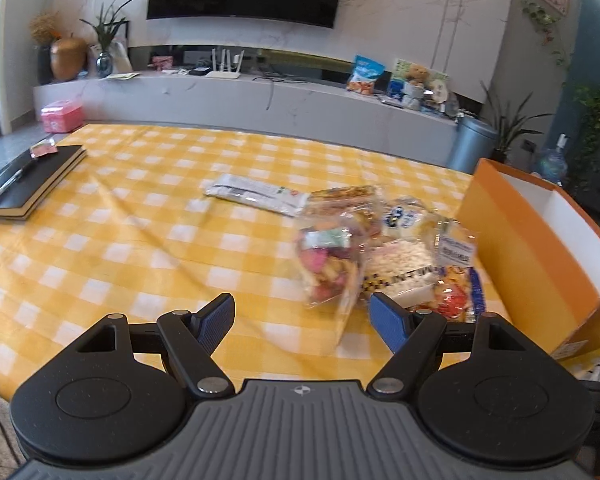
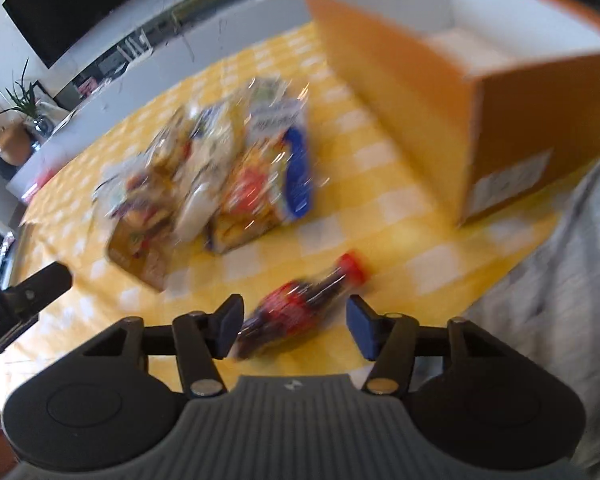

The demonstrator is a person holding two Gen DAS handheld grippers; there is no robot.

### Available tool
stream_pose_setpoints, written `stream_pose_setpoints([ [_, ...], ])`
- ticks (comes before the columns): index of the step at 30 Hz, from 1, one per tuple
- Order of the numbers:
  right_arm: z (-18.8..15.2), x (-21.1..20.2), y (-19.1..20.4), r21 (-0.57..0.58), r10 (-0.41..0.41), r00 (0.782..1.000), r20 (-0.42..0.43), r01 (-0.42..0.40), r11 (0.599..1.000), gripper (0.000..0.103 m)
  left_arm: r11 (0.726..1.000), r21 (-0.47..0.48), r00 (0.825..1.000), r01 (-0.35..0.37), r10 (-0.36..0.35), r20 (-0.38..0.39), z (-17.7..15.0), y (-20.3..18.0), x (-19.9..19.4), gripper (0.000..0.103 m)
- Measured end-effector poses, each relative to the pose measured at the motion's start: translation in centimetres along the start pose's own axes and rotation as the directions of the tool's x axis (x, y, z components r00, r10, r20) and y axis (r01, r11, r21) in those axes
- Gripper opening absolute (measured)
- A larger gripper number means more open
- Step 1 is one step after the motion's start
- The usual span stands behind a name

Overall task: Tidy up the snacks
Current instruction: 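Close the right tool on the cola bottle and lift it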

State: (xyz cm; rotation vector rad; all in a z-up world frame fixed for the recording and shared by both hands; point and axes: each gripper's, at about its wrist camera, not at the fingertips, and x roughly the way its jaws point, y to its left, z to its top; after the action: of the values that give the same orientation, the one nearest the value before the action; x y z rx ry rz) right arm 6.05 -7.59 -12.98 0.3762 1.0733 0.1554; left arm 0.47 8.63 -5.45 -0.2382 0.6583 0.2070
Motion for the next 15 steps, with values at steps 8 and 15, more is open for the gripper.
stream_pose_setpoints([
  [8,-1.0,1.7,3.1,-0.115,-0.15,0.98,0.131,0.165,0.979,0.046,0.999,-0.04,1.0,0.021,-0.021,0.011,0.2,1.0,-0.9,0.09],
  [15,-1.4,0.9,1.0,-0.199,-0.106,0.979,0.174,0.14,0.97,0.029,0.998,-0.06,0.999,0.035,-0.034,0.013,0.2,1.4,-0.8,0.09],
])
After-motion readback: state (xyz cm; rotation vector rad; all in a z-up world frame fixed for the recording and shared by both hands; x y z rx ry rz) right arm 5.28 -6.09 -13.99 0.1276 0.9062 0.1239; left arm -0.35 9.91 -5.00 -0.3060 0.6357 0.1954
